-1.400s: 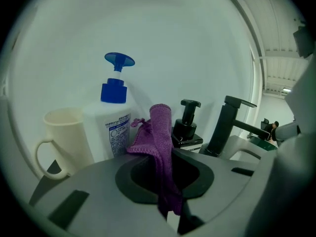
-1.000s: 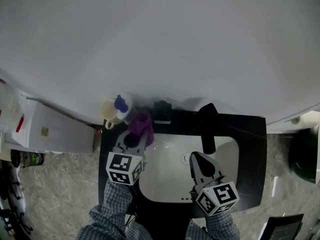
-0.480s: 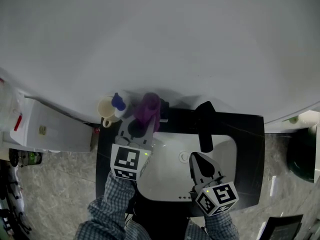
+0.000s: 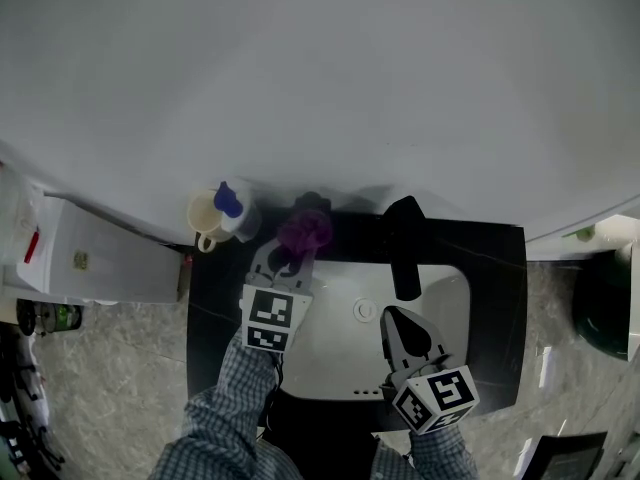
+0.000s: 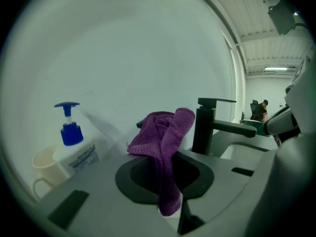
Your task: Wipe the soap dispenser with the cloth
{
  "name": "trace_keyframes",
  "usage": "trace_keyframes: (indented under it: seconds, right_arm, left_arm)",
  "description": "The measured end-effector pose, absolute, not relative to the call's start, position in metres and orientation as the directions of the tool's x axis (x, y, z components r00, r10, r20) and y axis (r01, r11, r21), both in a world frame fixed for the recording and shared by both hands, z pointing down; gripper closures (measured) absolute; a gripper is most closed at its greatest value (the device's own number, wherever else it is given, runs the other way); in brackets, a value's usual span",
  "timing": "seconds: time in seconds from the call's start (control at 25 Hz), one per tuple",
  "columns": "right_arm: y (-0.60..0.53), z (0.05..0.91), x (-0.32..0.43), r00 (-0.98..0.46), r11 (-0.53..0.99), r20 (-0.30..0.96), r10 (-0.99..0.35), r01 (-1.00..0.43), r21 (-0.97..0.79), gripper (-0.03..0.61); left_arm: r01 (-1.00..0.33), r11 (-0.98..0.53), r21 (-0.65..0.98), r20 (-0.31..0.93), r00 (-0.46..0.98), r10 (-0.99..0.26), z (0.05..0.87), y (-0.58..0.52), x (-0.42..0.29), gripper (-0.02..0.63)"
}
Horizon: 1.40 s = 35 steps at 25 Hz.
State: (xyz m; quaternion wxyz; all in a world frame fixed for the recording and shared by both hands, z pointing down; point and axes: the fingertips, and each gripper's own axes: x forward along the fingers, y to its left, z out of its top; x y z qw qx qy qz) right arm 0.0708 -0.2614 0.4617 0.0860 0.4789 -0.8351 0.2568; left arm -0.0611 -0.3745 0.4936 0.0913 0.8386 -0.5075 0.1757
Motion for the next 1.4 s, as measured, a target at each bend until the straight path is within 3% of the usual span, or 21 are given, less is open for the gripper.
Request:
trace_keyframes:
  seconds: [0.52,1.12,1.4]
  right_arm:
    - [-0.249,0.463,0.082,-0.521,0.397,0.395,-0.756,-0.846,-0.356,0.56]
    - [-0.247,0.452,0.092,-0.521,0.401,0.37,-0.769,-0.844,-0.356,0.56]
    - [-0.247,0.456,0.093,-0.522,0.396,0.376,-0.765,-0.843,-0.365,0.56]
  left_arm:
    - [-0.863,-0.503,0.037,0.437,0.467,-0.769,0.515,-0.355,-0.029,0.556]
    - [-0.905,-0.426,0.008,0.229,0.417,-0.88,0.414,-0.38,-0.04,0.556]
    - [-0.907,-0.422,-0.01,0.263,0.404,-0.876,0.429,-0.397,-0.034,0.555]
